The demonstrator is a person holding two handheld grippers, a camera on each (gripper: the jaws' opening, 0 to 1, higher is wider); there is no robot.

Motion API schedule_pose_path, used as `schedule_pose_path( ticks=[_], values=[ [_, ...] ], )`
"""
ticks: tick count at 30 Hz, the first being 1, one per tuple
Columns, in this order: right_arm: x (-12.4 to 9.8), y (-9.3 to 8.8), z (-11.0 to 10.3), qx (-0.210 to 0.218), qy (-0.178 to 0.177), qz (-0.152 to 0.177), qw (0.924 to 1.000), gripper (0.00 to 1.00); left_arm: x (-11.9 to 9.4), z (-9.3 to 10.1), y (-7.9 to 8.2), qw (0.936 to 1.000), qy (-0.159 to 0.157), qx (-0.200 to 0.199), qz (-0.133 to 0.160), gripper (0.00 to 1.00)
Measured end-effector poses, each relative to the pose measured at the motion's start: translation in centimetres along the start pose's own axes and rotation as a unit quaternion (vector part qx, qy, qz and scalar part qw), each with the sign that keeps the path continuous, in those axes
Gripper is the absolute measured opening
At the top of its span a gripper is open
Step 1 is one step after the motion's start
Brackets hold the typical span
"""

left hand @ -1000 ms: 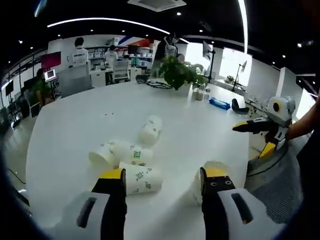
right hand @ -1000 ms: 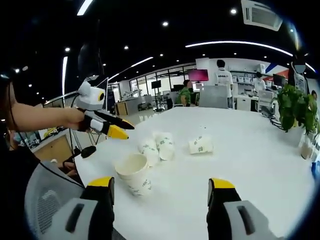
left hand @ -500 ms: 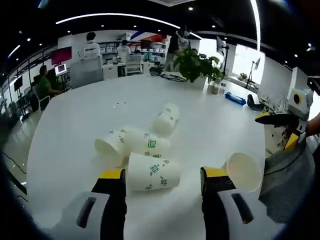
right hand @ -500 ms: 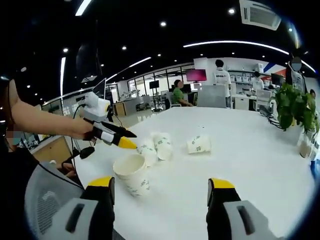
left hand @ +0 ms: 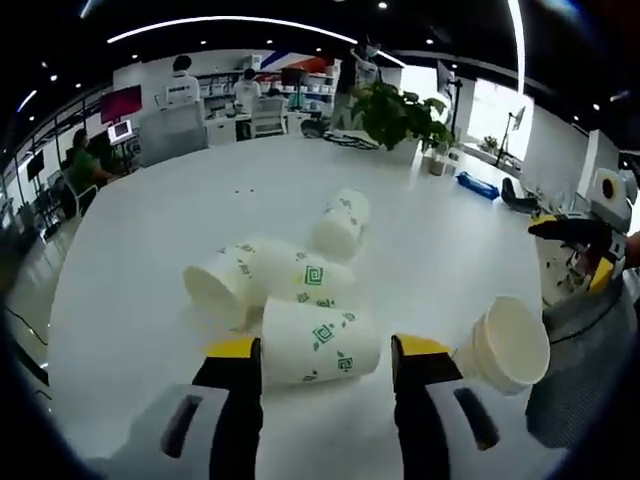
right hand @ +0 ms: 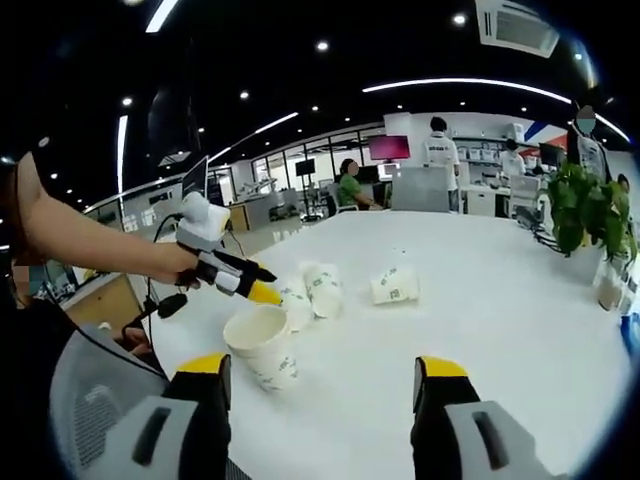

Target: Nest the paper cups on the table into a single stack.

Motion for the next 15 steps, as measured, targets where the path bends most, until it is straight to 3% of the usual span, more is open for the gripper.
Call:
schedule_pose_path(
  ticks=[7,10,15],
  values=[
    [0.0,-0.08,-0.04,0.002,-0.002,-0.002,1.0,0.74,-0.21,0.55,-0.11,0.9997,-0.008,-0.023,-0.003,0.38],
    [-0.03,-0.15,0.11,0.005,-0.004,-0.003,1.0,0.73,-0.42,-0.22,-0.09,0.9991,-0.019,-0.039,-0.006,0.31],
    [-0.1,-0.07,0.21,0.008,-0.01,-0.004,0.9999,0.72,-0.67,0.75,-0.14,0.9974,-0.046,-0.054,-0.011,0.17]
  ],
)
Point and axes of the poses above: the point that each gripper's makers call its tool centre point, and the gripper's own axes: x roughly forward along the fingers, z roughly to its right, y roughly out of its top, the point moved 1 cm from there along -x, roughly backward along the fingers, and after that the axes turned 12 degrees about z, right-handed, at the moved point
